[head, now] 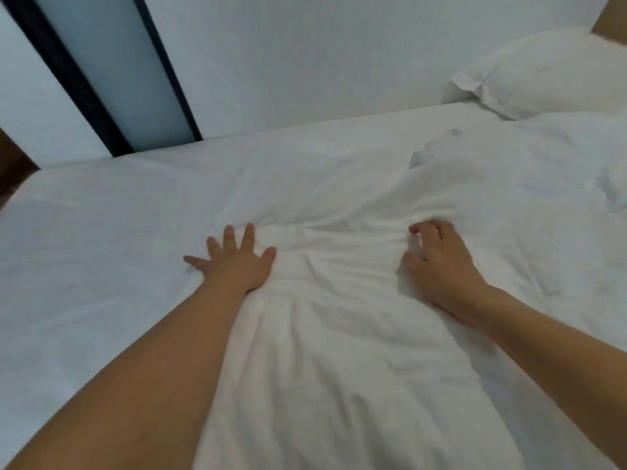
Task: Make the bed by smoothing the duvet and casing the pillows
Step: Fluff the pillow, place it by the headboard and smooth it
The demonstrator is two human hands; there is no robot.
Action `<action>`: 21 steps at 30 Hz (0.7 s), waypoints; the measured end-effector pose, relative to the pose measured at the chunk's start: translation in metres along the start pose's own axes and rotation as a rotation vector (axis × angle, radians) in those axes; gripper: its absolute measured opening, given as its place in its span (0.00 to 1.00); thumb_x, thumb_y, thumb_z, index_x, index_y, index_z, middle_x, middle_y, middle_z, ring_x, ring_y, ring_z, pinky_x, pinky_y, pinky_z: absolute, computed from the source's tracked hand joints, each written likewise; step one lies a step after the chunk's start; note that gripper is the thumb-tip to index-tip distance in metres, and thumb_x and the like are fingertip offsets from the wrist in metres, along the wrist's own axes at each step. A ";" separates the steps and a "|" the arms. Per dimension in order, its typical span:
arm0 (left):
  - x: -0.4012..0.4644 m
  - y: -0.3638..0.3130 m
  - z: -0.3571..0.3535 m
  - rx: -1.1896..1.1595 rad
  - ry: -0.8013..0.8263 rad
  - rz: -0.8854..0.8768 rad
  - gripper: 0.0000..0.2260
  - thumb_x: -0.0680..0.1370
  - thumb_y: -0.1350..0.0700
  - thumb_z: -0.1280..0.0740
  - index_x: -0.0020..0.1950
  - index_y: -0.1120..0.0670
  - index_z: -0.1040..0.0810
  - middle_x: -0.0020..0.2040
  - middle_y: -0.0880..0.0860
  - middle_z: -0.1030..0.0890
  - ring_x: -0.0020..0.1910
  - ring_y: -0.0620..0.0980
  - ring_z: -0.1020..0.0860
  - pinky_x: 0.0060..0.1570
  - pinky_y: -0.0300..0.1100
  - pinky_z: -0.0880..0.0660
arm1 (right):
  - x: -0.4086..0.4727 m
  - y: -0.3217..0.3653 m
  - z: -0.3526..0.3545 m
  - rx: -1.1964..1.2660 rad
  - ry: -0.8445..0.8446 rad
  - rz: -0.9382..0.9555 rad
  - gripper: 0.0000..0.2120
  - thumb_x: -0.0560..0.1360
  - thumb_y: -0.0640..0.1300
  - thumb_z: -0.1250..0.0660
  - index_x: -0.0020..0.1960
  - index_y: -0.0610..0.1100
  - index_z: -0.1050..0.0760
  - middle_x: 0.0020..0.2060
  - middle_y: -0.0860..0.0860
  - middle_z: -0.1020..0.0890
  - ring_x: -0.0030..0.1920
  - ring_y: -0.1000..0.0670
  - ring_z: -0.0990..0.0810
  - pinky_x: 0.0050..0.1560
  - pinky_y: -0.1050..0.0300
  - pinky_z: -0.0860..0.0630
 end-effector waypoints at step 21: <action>-0.032 0.021 0.072 -0.827 0.113 -0.142 0.21 0.76 0.53 0.29 0.67 0.56 0.26 0.59 0.53 0.22 0.50 0.51 0.23 0.47 0.41 0.30 | -0.030 0.067 -0.015 1.017 0.387 -0.354 0.06 0.74 0.46 0.34 0.51 0.49 0.21 0.49 0.49 0.21 0.48 0.49 0.23 0.56 0.51 0.26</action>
Point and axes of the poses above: each hand's wrist, its own x-axis towards the middle knuckle, its own z-axis out of the back of the hand, y = z × x, the point moved 4 cm from there along x, towards the middle knuckle
